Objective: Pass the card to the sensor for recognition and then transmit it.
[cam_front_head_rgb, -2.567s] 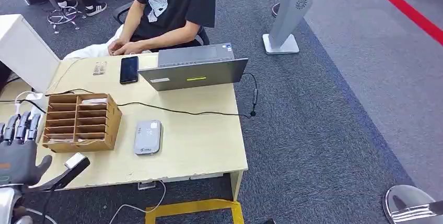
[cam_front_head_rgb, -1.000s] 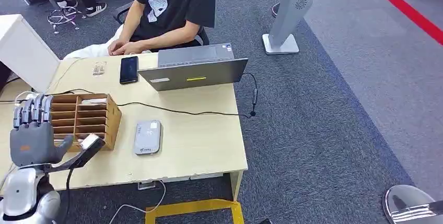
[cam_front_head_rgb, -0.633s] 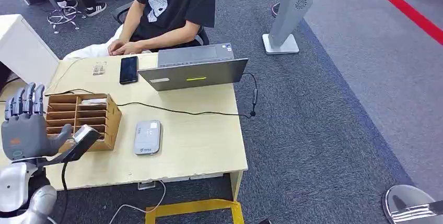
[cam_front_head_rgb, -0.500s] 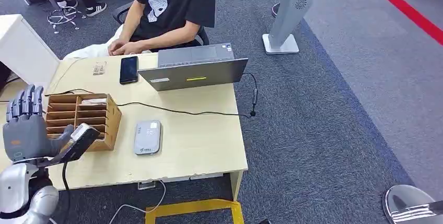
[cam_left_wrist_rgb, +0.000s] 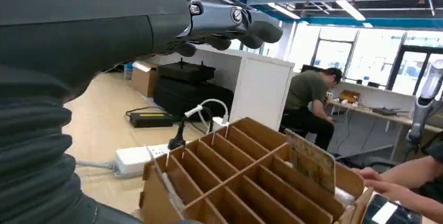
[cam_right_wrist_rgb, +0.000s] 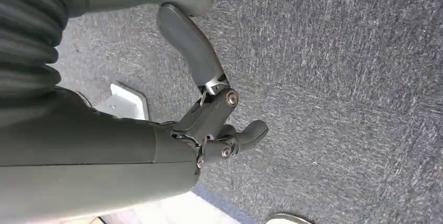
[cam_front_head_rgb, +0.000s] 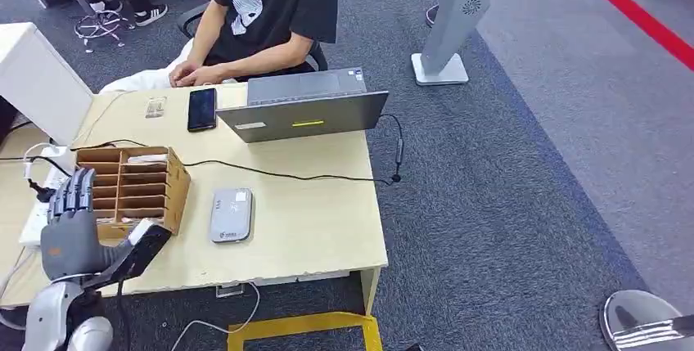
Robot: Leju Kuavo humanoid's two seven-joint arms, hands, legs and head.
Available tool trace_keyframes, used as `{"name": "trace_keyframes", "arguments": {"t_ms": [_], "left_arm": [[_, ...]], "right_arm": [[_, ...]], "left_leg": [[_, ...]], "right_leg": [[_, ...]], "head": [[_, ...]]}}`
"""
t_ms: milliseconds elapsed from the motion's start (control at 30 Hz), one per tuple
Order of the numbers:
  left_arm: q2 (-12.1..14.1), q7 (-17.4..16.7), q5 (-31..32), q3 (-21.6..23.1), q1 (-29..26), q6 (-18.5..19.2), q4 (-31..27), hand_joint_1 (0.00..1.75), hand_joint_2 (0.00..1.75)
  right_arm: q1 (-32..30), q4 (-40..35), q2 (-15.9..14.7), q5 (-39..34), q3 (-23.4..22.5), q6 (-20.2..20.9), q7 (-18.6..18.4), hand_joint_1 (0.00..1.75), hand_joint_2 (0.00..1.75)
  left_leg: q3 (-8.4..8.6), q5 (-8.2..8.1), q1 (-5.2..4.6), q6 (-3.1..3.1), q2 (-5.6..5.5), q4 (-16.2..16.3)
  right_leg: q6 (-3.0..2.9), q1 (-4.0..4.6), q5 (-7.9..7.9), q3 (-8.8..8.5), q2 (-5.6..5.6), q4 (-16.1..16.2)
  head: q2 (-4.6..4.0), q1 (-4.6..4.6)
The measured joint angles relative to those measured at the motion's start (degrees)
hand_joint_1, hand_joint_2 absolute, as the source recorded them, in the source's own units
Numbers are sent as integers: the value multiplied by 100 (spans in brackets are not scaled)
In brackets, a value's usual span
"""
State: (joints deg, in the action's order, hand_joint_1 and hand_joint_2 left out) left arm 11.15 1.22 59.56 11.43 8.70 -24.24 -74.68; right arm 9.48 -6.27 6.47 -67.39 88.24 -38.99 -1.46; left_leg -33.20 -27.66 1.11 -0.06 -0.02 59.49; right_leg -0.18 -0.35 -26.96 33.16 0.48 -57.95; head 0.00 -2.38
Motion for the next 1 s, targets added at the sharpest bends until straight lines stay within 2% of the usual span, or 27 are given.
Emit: {"name": "trace_keyframes", "arguments": {"t_ms": [100, 167, 333, 467, 700, 1000], "left_arm": [[55, -136, 147, -2, -61, 206, 28, 0, 175], [155, -346, 354, -2, -78, 451, 35, 0, 175], [630, -802, 667, -77, -92, 1126, 59, 0, 175], [934, -879, 699, -236, -93, 1333, 94, 0, 175], [1021, -763, 791, -334, -94, 1224, 157, 0, 175], [883, -566, 833, -332, -56, 798, 278, 0, 175]], "right_arm": [[-1, 0, 0, -35, 0, 0, 2, 0, 175], [-3, 0, -2, -57, 0, 0, 11, 0, 175], [-8, 0, -2, -140, 0, 0, 42, 0, 175], [-13, 2, -2, -162, 0, 0, 55, 0, 175], [-12, 2, -2, -48, 0, 0, 33, 0, 175], [-8, 0, -2, 11, 0, 0, 0, 0, 175]], "left_leg": [[0, 0, 0, 0, 1, 0], [-1, 0, 0, 0, 0, 0], [0, 1, 2, -1, 1, -1], [0, 3, 3, -4, 1, -2], [-1, 3, 0, -4, -1, -1], [0, 3, 1, -4, 0, 0]], "right_leg": [[0, 0, 0, 0, 1, 0], [0, 0, 0, 0, 1, -1], [0, 2, 0, 0, 1, -2], [-1, 3, 0, 0, 1, -2], [0, 1, 0, -1, -1, -1], [0, 0, 0, 1, 0, -1]], "head": [[0, 0], [0, -2], [0, 0], [0, 0], [0, -2], [0, 0]]}}
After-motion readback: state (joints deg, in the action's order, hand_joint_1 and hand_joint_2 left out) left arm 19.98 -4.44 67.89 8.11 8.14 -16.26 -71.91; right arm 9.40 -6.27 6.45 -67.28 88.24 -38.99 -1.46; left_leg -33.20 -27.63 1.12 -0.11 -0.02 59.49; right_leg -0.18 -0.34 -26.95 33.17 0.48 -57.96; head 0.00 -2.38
